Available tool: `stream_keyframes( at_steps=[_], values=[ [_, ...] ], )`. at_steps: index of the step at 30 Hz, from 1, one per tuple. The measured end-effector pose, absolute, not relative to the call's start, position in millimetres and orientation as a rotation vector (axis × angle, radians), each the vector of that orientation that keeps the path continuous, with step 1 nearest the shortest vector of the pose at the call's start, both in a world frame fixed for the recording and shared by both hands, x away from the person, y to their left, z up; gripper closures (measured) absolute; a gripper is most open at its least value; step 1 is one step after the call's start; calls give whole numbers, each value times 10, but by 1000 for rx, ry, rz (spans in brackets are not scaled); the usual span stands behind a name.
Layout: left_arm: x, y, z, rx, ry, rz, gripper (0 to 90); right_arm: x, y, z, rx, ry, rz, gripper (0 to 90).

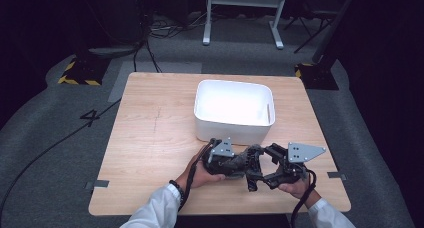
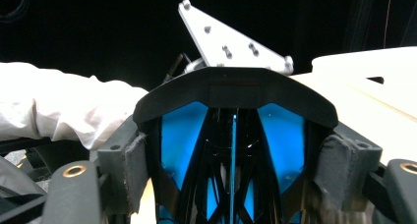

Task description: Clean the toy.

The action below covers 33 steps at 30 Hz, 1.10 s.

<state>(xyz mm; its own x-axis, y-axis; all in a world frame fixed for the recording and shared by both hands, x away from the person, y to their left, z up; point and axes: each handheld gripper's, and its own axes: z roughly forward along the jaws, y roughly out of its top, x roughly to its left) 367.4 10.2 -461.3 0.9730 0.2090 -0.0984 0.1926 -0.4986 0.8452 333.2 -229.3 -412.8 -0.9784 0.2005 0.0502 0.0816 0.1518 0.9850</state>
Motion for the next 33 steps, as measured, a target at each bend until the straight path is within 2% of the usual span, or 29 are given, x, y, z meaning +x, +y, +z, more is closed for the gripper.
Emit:
stream_keyframes(
  at_steps=[9,22,27,33],
  values=[
    [3643,-8,-4753,2145,211,-101,671,3359,-2352,-4090,312,2269,1983,254],
    [3594,0,-4800,2284,76,-150,672,3388,-2454,-4045,357,2220,1965,254],
    [3635,96,-4725,2249,100,-116,668,3400,-2469,-4062,370,2228,1945,254],
    [3710,290,-4540,2099,256,15,661,3396,-2390,-4143,341,2292,1932,254]
  ],
)
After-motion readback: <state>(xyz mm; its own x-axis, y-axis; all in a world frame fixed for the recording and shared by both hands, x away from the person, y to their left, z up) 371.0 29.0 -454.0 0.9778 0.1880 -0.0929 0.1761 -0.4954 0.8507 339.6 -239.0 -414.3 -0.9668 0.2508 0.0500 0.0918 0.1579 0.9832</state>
